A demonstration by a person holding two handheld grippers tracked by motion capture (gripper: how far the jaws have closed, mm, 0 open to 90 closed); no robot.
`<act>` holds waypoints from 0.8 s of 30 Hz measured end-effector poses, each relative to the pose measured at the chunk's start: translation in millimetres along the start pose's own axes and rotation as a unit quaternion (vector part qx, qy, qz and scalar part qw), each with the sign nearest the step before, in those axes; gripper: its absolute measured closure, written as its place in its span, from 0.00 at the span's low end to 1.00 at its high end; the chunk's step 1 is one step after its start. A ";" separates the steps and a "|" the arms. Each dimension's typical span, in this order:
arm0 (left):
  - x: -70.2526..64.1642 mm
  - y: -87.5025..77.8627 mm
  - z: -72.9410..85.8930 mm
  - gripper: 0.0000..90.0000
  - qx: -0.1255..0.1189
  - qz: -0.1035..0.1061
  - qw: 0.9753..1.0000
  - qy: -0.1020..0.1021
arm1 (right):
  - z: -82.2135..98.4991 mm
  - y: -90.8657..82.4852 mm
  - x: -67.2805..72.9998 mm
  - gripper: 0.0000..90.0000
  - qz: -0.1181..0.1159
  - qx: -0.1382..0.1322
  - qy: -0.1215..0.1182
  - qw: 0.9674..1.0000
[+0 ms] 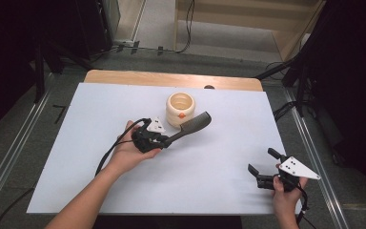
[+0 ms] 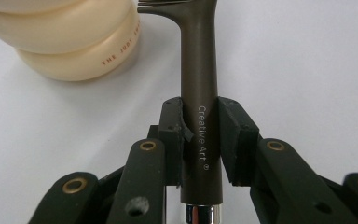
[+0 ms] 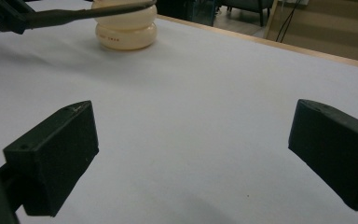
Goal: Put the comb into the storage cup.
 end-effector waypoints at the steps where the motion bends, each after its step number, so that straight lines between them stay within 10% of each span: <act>1: -0.8 -1.9 0.8 0.81 -0.006 -0.001 1.000 -0.002 | 0.0 0.0 0.1 0.00 0.000 0.000 0.000 1.000; 24: -15.3 -29.6 21.8 0.81 -0.111 -0.042 0.993 -0.020 | -5.7 5.4 5.9 0.00 -0.063 0.005 -0.016 0.998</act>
Point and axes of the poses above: each handheld gripper's, and its own axes: y roughly forward along the jaws, z roughly out of its underside, x roughly to its left, the point moved 2 cm from there along y, roughly forward along the jaws, and after that the axes turned 12 degrees about z, right-handed, at the moved point
